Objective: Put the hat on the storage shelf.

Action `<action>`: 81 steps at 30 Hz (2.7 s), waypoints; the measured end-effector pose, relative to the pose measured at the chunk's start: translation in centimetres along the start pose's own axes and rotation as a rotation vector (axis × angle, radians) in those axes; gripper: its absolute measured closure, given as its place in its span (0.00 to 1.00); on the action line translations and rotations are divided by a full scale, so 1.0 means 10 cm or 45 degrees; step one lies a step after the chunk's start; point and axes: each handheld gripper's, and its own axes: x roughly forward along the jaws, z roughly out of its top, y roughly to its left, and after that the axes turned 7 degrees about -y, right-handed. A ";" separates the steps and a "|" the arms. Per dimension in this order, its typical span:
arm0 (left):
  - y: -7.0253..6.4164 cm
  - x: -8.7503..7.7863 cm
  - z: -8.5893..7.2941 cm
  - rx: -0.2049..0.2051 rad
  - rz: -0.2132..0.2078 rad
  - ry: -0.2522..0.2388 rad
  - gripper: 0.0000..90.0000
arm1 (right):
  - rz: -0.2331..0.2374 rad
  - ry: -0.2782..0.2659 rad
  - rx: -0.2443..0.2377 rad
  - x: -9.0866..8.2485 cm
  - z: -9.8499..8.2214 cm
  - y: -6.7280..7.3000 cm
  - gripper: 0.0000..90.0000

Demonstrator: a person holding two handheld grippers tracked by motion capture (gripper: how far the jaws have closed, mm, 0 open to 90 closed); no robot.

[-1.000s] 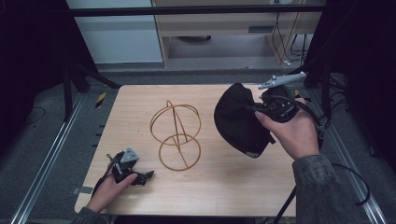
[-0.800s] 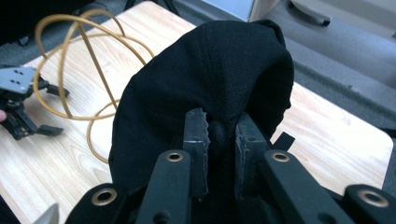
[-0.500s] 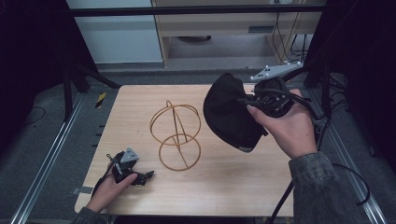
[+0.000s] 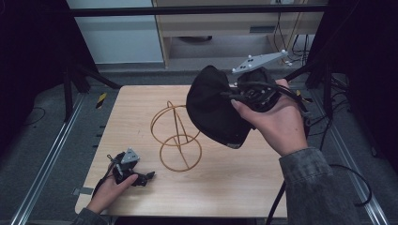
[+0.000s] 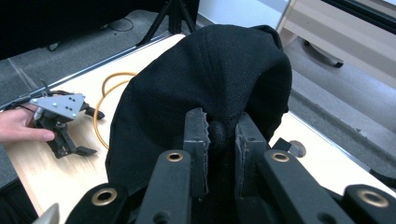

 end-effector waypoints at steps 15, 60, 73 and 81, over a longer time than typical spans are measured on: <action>0.00 0.00 0.00 0.002 -0.001 0.002 0.00 | 0.078 -0.024 -0.042 0.27 0.29 0.19 0.87; 0.01 0.00 0.00 0.005 -0.006 0.005 0.00 | 0.210 0.097 -0.115 1.00 0.55 0.51 0.87; 0.01 0.00 0.00 0.006 -0.006 0.006 0.00 | 0.217 0.145 -0.137 1.16 0.55 0.56 0.87; 0.01 0.00 0.00 0.006 -0.006 0.006 0.00 | 0.221 0.192 -0.156 1.25 0.54 0.58 0.86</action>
